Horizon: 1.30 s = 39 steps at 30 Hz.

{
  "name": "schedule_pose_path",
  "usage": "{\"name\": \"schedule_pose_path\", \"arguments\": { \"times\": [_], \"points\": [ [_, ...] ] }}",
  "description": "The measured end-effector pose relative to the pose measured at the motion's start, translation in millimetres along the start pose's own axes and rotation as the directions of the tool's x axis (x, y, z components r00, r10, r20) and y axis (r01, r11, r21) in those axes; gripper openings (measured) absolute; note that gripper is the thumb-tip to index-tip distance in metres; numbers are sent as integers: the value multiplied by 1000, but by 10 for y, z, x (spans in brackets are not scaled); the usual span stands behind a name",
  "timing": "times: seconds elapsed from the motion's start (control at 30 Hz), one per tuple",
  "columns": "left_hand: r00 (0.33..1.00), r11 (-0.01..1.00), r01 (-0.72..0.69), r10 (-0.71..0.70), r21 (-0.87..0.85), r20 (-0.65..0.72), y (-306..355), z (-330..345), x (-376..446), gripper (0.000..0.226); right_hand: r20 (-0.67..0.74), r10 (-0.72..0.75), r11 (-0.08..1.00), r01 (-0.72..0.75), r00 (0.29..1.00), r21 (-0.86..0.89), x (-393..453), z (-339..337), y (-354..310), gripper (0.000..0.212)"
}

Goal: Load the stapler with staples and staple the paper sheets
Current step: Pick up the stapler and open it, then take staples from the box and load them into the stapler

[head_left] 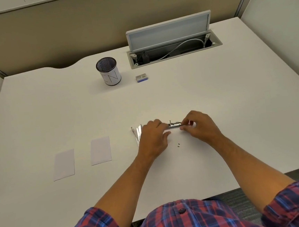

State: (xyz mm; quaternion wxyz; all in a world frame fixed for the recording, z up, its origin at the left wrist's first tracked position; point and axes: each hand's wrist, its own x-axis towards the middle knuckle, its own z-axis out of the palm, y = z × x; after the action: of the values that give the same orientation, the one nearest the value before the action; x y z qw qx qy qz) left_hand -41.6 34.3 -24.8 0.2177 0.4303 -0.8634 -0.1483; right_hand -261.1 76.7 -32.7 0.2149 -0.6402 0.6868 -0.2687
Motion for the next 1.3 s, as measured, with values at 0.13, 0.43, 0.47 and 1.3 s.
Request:
{"name": "schedule_pose_path", "arguments": {
  "times": [0.13, 0.43, 0.47, 1.3],
  "points": [
    [987, 991, 10, 12, -134, 163, 96, 72, -104, 22, 240, -120, 993, 113, 963, 42, -83, -23, 25, 12],
    [918, 977, 161, -97, -139, 384, 140, 215, -171, 17, 409, -170, 984, 179, 897, 18, -134, 36, -35, 13],
    [916, 977, 165, -101, -134, 389, 141, 226, -170, 16, 415, -163, 985, 173, 895, 15, -133, 42, -40, 12],
    [788, 538, 327, -609, -777, -90, -675, -748, 736, 13, -19, -116, 912, 114, 993, 393, 1365, 231, -1363, 11]
  ]
}}
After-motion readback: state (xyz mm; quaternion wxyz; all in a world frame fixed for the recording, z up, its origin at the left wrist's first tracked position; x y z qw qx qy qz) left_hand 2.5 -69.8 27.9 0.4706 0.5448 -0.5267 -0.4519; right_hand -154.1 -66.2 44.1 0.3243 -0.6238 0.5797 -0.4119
